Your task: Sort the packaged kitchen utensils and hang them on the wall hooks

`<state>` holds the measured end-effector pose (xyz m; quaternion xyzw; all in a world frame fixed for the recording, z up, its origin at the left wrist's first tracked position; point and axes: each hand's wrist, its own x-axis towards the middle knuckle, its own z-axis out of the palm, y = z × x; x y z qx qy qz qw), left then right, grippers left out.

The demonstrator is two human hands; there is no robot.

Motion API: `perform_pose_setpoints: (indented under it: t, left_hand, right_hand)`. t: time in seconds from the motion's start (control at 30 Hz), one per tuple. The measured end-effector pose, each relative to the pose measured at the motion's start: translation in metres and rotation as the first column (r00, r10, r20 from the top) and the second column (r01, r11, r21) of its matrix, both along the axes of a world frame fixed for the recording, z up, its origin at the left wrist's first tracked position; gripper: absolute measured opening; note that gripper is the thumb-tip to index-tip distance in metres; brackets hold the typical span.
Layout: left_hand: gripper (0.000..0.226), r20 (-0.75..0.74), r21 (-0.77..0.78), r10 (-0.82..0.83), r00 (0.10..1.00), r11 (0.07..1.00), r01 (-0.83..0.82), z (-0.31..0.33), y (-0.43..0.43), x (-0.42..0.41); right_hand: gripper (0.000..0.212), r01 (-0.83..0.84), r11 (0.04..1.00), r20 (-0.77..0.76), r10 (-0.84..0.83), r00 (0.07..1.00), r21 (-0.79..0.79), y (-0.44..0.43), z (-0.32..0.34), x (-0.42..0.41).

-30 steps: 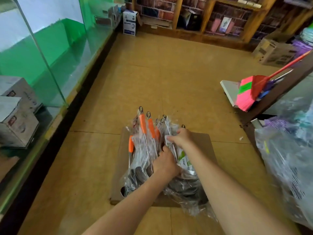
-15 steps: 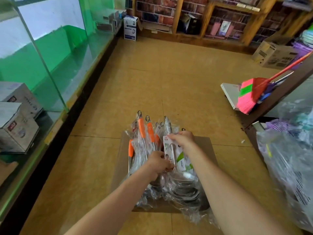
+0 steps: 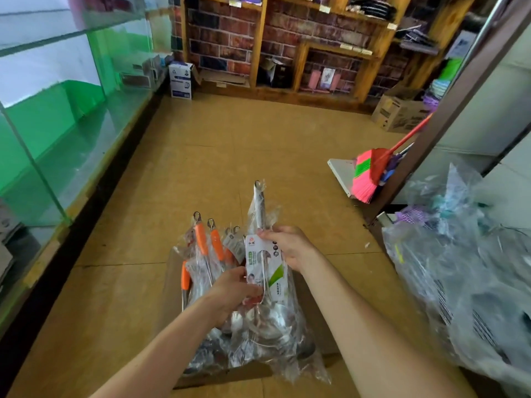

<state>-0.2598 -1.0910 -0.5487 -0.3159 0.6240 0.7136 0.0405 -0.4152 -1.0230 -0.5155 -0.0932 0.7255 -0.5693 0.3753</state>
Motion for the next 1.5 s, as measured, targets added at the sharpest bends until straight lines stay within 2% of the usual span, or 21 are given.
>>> perform_pose_setpoints:
  t: [0.1, 0.2, 0.33, 0.43, 0.53, 0.6, 0.67, 0.73, 0.8, 0.87, 0.93, 1.13, 1.27, 1.37, 1.5]
  left_hand:
    - [0.025, -0.073, 0.011, -0.010, 0.997, 1.000, 0.011, 0.023, 0.013, -0.006]
    - [0.012, -0.150, -0.017, -0.035, 0.988, 0.999, 0.033, 0.053, 0.031, -0.014]
    - [0.025, -0.216, -0.048, -0.102, 0.971, 0.994, 0.094, 0.087, 0.056, -0.031]
    - [0.016, -0.273, -0.062, -0.196, 0.942, 0.981, 0.186, 0.112, 0.083, -0.043]
    - [0.015, -0.307, -0.094, -0.268, 0.913, 0.963, 0.251, 0.135, 0.115, -0.052]
    - [0.023, -0.338, -0.107, -0.301, 0.892, 0.954, 0.281, 0.149, 0.134, -0.058]
    - [0.019, -0.353, -0.154, -0.342, 0.871, 0.939, 0.307, 0.162, 0.153, -0.064]
    - [0.017, -0.369, -0.197, -0.379, 0.848, 0.924, 0.327, 0.175, 0.171, -0.068]
    - [0.015, -0.397, -0.209, -0.410, 0.821, 0.912, 0.354, 0.190, 0.191, -0.071]
    - [0.012, -0.410, -0.223, -0.439, 0.800, 0.898, 0.379, 0.203, 0.211, -0.073]
    - [0.012, -0.431, -0.245, -0.454, 0.779, 0.890, 0.384, 0.218, 0.234, -0.074]
    - [0.025, -0.514, -0.316, -0.550, 0.659, 0.835, 0.451, 0.263, 0.319, -0.079]
    - [0.025, -0.560, -0.273, -0.575, 0.596, 0.808, 0.522, 0.286, 0.397, -0.078]
    - [0.017, -0.586, -0.272, -0.602, 0.542, 0.776, 0.569, 0.300, 0.461, -0.071]
    - [0.008, -0.628, -0.288, -0.653, 0.424, 0.701, 0.652, 0.318, 0.550, -0.051]
  right_hand:
    - [0.012, 0.025, 0.998, -0.055, -0.028, 0.998, -0.052, 0.016, 0.025, 0.004]
    - [0.015, 0.075, 0.993, -0.115, -0.086, 0.990, -0.094, 0.037, 0.050, 0.001]
    - [0.019, 0.128, 0.981, -0.187, -0.155, 0.970, -0.148, 0.079, 0.093, -0.004]
    - [0.028, 0.190, 0.966, -0.254, -0.231, 0.939, -0.174, 0.115, 0.123, -0.006]
    - [0.013, 0.223, 0.956, -0.334, -0.276, 0.901, -0.191, 0.154, 0.149, -0.006]
    - [0.032, 0.270, 0.940, -0.366, -0.331, 0.870, -0.209, 0.178, 0.164, -0.006]
    - [0.054, 0.286, 0.930, -0.393, -0.358, 0.847, -0.230, 0.202, 0.178, -0.005]
    - [0.064, 0.294, 0.921, -0.417, -0.380, 0.826, -0.256, 0.226, 0.193, -0.002]
    - [0.055, 0.289, 0.924, -0.449, -0.375, 0.811, -0.249, 0.250, 0.213, 0.008]
    - [0.026, 0.302, 0.914, -0.482, -0.400, 0.780, -0.270, 0.275, 0.230, 0.013]
    - [0.015, 0.306, 0.905, -0.516, -0.422, 0.746, -0.297, 0.302, 0.245, 0.018]
    - [0.030, 0.412, 0.827, -0.611, -0.561, 0.558, -0.383, 0.393, 0.287, 0.043]
    - [0.012, 0.490, 0.764, -0.649, -0.630, 0.425, -0.420, 0.468, 0.312, 0.068]
    - [0.015, 0.539, 0.711, -0.658, -0.673, 0.337, -0.452, 0.529, 0.325, 0.090]
    - [0.008, 0.609, 0.618, -0.642, -0.734, 0.221, -0.497, 0.614, 0.341, 0.132]
